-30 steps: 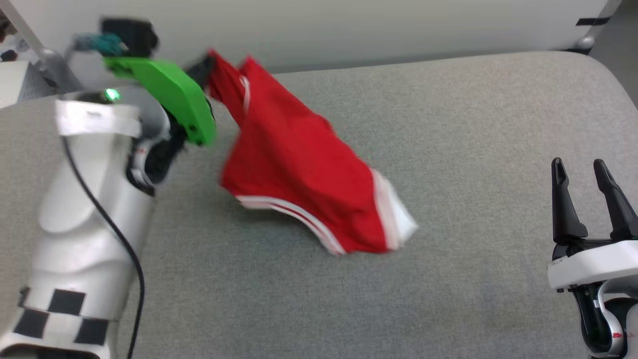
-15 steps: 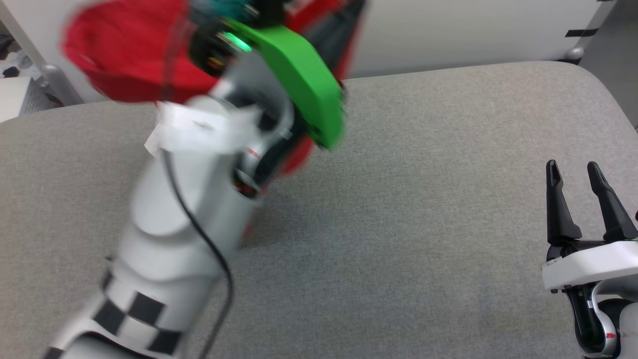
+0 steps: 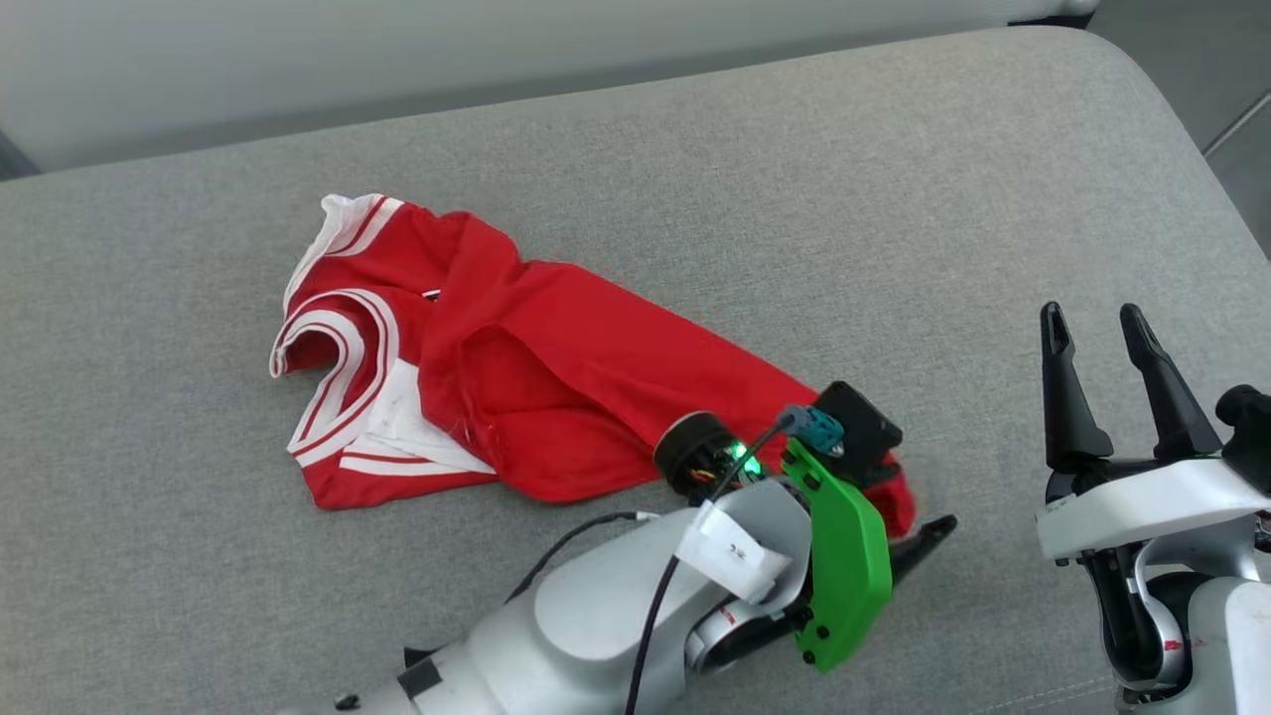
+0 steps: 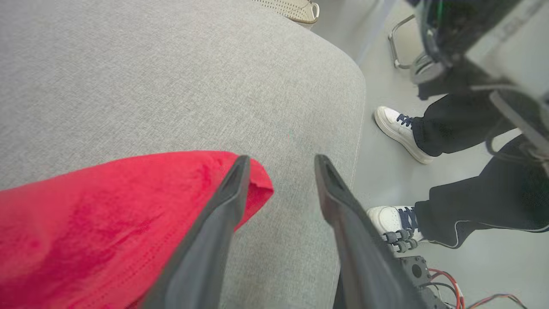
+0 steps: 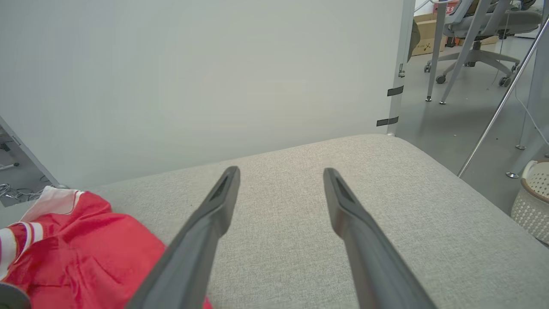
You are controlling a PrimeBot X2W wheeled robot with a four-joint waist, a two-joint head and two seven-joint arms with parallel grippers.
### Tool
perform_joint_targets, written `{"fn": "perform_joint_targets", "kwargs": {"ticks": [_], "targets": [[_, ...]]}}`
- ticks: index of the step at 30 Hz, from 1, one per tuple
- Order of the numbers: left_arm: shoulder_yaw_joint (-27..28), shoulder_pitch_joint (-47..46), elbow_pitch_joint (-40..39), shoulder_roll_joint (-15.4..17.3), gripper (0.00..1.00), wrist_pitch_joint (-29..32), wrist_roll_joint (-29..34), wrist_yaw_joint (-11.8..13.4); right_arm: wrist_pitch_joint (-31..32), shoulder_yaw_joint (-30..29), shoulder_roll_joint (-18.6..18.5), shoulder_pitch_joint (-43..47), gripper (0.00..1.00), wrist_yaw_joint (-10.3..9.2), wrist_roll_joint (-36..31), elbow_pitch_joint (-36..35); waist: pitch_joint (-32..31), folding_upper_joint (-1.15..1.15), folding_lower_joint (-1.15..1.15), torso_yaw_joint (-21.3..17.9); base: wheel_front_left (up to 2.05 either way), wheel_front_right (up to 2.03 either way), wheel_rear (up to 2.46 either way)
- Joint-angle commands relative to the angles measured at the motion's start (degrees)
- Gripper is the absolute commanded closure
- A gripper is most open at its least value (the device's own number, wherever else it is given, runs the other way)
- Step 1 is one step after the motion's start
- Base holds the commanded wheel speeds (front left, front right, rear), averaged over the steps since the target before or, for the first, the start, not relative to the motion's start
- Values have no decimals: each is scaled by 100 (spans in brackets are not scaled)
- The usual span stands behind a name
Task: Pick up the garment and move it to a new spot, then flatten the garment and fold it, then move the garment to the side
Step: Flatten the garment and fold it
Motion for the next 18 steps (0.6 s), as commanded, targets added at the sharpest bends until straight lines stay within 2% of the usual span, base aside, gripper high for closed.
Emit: {"fn": "perform_joint_targets", "kwargs": {"ticks": [1, 5, 11, 15, 18], "targets": [[-42, -181, 108, -9, 0, -85, -40, 54, -58, 10, 30, -98, 0, -3, -18, 35, 38, 0, 0, 2, 0, 0, 0], [-36, -439, 427, -10, 0, -365, -153, 112, -85, -26, 36, -100, 0, -3, -23, 107, -44, 0, 0, 165, 0, 0, 0], [373, -852, 765, 17, 0, -1009, -244, 224, -34, -120, -8, -25, 0, -3, -52, 107, -323, 0, 0, 525, 0, 0, 0], [656, -969, 805, 339, 0, -1616, -83, 346, 35, -201, -55, 94, 0, -3, -52, 72, -574, 0, 0, 799, 0, 0, 0], [908, -741, 662, 779, 0, -2177, 1, 561, 48, -190, -99, 206, 0, -3, 9, 40, -745, 0, 0, 959, 0, 0, 0]]}}
